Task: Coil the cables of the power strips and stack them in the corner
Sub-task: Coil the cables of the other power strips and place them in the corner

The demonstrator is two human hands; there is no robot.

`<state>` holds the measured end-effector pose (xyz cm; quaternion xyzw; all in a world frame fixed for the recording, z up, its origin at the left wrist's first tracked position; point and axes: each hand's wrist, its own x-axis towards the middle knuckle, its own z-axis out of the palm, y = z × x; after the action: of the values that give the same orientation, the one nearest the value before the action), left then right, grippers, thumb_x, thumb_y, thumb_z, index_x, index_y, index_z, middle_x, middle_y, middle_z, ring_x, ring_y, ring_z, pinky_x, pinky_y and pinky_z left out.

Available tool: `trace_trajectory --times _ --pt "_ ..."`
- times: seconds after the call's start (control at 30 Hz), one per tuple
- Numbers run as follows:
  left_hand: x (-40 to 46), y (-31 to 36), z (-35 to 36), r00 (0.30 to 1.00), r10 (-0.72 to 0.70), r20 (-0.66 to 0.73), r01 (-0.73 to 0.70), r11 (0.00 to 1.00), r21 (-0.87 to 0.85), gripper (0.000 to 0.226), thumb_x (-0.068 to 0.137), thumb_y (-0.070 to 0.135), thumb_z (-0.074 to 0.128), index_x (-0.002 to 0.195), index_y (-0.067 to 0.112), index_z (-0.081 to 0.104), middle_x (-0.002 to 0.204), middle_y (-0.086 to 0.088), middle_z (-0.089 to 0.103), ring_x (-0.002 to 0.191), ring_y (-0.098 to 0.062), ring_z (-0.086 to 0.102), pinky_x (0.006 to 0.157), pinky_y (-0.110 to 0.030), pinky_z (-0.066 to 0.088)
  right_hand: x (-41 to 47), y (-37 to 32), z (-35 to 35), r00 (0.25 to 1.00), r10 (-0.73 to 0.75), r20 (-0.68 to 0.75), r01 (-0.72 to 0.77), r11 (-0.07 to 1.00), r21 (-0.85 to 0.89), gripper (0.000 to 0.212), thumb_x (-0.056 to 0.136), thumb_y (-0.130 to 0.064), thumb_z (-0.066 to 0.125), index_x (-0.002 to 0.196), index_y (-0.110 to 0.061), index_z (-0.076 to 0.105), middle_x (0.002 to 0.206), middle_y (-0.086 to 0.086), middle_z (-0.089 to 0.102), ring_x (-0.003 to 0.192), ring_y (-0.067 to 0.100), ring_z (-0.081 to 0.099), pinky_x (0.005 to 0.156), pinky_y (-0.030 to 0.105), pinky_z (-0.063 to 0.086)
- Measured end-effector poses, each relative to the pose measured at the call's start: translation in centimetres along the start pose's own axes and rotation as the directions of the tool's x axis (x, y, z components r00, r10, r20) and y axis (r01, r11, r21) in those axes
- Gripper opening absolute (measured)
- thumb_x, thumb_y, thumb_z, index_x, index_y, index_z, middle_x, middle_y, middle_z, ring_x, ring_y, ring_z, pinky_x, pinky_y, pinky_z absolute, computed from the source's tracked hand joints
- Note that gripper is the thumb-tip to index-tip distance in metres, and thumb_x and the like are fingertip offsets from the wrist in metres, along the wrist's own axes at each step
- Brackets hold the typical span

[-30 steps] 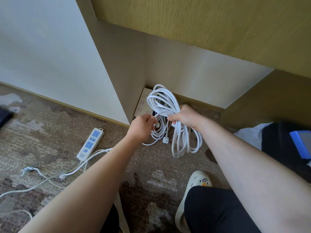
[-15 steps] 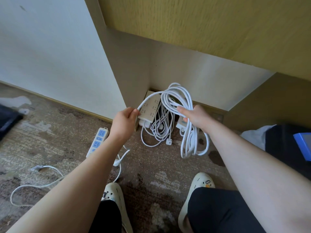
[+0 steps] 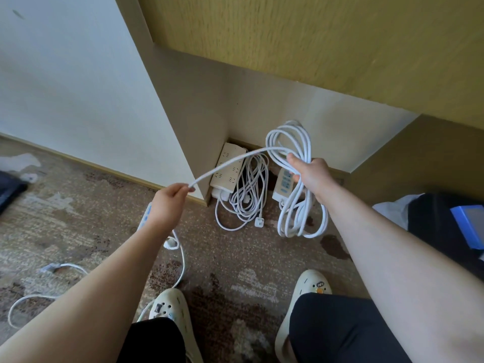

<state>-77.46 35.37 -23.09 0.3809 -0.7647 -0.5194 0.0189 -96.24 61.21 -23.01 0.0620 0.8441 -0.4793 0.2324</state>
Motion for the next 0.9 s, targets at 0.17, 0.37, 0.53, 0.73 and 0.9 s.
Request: trace_trajectory --times 0.17,0.37,0.53,0.73,0.9 --pt "-2.2 3.4 4.2 0.996 0.033 0.079 -0.025 0.995 -0.098 0.023 0.1 0.025 0.048 0.101 0.023 0.071 0.049 0.013 0.053 0.034 -0.002 0.032 0.034 -0.018 0.029 -0.3 0.1 1.0 0.999 0.016 0.043 -0.014 0.999 -0.048 0.049 0.083 -0.071 0.061 0.082 -0.025 0.042 0.081 -0.008 0.06 0.072 0.008 0.065 0.063 0.035 0.057" --pt "-4.2 3.7 8.6 0.969 0.183 0.164 -0.199 0.976 0.091 0.028 0.101 0.025 0.046 0.113 0.014 0.068 0.056 -0.003 0.058 0.037 -0.01 0.045 0.038 -0.026 0.029 -0.8 -0.1 1.4 0.995 -0.006 0.095 0.005 1.0 0.015 0.047 0.071 -0.069 0.072 0.09 -0.026 0.068 0.088 -0.007 0.074 0.085 0.012 0.072 0.077 0.04 0.059" --pt "-5.0 4.2 11.3 0.949 0.246 0.195 -0.272 0.955 0.122 0.03 0.101 0.024 0.044 0.083 0.006 0.059 0.055 -0.005 0.048 0.044 -0.007 0.031 0.048 -0.026 0.026 -2.0 -0.3 3.1 0.974 0.003 0.228 0.017 0.996 -0.087 0.068 0.048 -0.076 0.075 0.089 -0.022 0.071 0.084 -0.003 0.075 0.08 0.017 0.072 0.068 0.033 0.051" --pt "-4.9 4.2 11.7 0.948 0.262 0.183 -0.287 0.95 0.126 0.035 0.099 0.025 0.046 0.069 0.039 0.038 0.07 -0.012 0.059 0.06 -0.015 0.048 0.06 -0.035 0.045 -1.4 -0.4 3.1 0.961 0.019 0.275 0.008 0.995 -0.095 0.046 0.056 -0.053 0.087 0.084 -0.019 0.074 0.073 -0.004 0.075 0.067 0.015 0.073 0.067 0.033 0.052" --pt "-4.8 4.2 12.1 0.928 0.305 0.212 -0.339 0.929 0.146 0.02 0.1 0.025 0.045 0.087 0.025 0.061 0.068 -0.015 0.064 0.047 -0.01 0.038 0.046 -0.021 0.031 -1.7 -0.8 3.0 0.948 0.017 0.317 0.016 0.995 -0.101 0.05 0.042 -0.05 0.078 0.078 -0.016 0.079 0.094 0.005 0.076 0.091 0.022 0.069 0.071 0.033 0.049"
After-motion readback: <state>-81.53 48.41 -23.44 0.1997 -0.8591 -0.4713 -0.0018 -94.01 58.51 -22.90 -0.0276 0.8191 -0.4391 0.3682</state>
